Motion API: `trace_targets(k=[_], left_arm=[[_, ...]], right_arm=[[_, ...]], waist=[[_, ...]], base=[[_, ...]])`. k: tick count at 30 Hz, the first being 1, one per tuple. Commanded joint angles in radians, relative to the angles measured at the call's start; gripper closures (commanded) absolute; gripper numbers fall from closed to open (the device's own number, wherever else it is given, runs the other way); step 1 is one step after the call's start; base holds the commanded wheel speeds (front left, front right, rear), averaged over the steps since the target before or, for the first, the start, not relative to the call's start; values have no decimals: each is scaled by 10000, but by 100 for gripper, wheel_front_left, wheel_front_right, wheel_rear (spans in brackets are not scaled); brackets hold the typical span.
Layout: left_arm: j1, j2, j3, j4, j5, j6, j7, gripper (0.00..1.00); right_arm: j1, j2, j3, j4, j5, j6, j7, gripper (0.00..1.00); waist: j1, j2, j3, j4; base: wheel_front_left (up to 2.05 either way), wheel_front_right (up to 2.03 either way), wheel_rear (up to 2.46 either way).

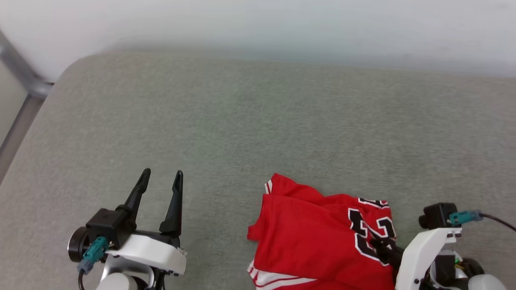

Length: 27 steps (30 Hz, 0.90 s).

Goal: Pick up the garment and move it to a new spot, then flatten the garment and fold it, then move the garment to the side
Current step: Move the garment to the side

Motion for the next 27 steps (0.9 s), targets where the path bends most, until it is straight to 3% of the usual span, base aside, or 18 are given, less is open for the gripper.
trace_targets(k=[1,9,19,27], left_arm=[[62,31,-4,-45,59,27,-43,0],[468,238,-82,-586,162,181,164,0],[-235,485,31,-1210,253,197,310,0],[-1472,834,-21,-1837,541,-44,629,0]], right_arm=[[-103,-103,-24,-54,-79,-11,-40,100],[-177,-930,-307,-228,-922,-8,341,100],[-1847,-1423,-1089,149,-1531,-10,-222,100],[-3853,-1929,-2240,1273,-2219,-10,-1161,100]], waist=[[-1,0,-280,-356],[-1,0,-455,-2067],[-1,0,777,-4218],[-1,0,2459,-4535]], base=[[0,0,0],[0,0,0],[0,0,0],[0,0,0]])
